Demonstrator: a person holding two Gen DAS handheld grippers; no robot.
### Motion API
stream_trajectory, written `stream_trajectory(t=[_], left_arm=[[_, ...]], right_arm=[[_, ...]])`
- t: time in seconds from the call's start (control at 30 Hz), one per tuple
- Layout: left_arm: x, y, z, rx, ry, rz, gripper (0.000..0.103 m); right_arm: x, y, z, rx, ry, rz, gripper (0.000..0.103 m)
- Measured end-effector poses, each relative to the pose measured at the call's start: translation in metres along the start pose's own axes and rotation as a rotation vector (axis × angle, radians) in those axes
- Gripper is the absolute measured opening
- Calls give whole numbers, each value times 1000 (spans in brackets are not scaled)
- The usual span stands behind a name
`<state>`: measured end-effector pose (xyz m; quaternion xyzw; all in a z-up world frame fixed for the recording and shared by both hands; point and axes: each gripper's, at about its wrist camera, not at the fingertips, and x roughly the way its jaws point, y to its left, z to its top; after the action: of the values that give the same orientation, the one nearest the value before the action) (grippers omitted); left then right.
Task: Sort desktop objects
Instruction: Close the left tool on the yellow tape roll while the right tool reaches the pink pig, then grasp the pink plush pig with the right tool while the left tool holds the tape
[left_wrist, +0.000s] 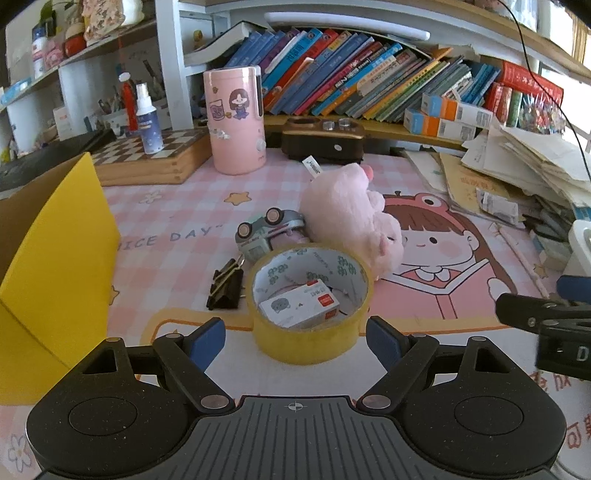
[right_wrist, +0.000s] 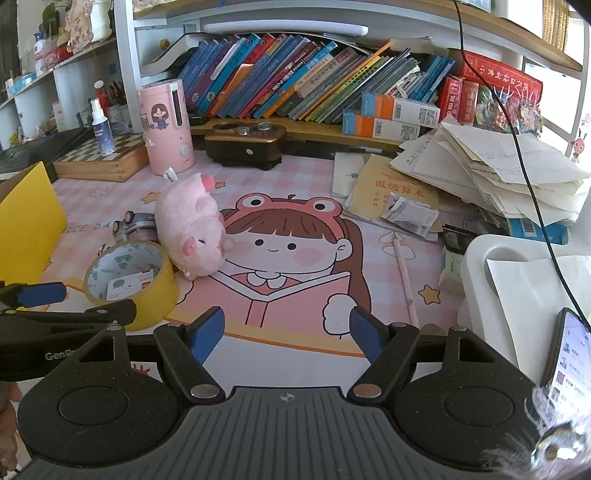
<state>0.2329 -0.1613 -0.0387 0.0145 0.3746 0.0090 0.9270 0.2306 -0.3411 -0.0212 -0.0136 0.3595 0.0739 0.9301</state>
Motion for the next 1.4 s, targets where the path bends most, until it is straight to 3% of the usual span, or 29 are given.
stream_trajectory(t=[0.27, 0.37, 0.67, 0.9, 1.13, 1.4], left_arm=[[24, -8, 7, 39, 15, -4, 86], [32, -11, 8, 46, 16, 6, 93], [48, -15, 9, 71, 20, 3, 91], [22, -3, 7, 24, -4, -72, 90], [-22, 20, 1, -12, -51, -57, 90], [-50, 40, -13, -48, -45, -30, 90]], right_arm=[[8, -8, 5, 4, 3, -10, 73], [8, -10, 4, 6, 4, -15, 73], [9, -15, 4, 13, 10, -27, 73], [10, -11, 5, 16, 9, -4, 73], [20, 3, 13, -9, 6, 56, 74], [44, 28, 27, -111, -9, 133, 75]])
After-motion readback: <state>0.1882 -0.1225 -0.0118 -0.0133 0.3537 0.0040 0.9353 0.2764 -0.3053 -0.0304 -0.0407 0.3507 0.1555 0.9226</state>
